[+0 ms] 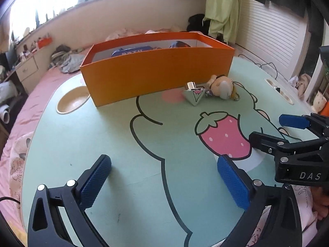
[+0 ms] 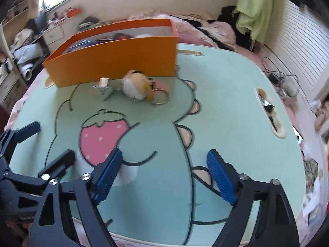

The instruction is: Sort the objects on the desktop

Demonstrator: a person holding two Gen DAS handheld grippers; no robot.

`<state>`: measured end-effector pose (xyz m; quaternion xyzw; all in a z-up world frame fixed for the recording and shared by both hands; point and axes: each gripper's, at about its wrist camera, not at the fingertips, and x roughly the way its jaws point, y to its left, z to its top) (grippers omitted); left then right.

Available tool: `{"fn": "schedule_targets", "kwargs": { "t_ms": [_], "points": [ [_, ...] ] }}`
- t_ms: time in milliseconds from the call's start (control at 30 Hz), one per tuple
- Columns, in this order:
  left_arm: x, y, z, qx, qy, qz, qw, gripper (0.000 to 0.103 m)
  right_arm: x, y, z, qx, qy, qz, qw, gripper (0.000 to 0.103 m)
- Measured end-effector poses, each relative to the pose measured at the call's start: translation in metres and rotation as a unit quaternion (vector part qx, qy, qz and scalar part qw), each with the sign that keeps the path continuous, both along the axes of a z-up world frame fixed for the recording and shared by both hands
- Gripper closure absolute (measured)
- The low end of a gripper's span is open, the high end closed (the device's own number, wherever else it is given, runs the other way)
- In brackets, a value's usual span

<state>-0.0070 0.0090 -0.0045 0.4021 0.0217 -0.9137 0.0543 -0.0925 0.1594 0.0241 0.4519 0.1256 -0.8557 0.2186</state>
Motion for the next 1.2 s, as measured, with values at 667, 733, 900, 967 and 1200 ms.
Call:
{"fn": "schedule_targets", "kwargs": {
  "t_ms": [667,733,900,967,1200],
  "points": [
    [0.000,0.008,-0.001,0.000,0.016,-0.052,0.9985,0.000,0.002,0.001,-0.007,0.001,-0.003,0.011,1.000,0.000],
    [0.000,0.009,-0.002,-0.001,0.018,-0.052,0.9985,0.000,0.003,0.001,-0.007,0.000,-0.003,0.012,1.000,0.000],
    [0.001,0.008,-0.002,-0.001,0.019,-0.053,0.9984,0.000,0.004,0.001,-0.008,0.000,-0.003,0.012,1.000,0.000],
    [0.001,0.008,-0.002,0.000,0.019,-0.053,0.9984,0.000,0.005,0.001,-0.008,0.000,-0.003,0.013,1.000,0.000],
    [0.001,0.008,-0.002,0.000,0.019,-0.052,0.9984,0.000,0.006,0.002,-0.007,-0.010,0.000,0.014,1.000,0.000]
  ]
}}
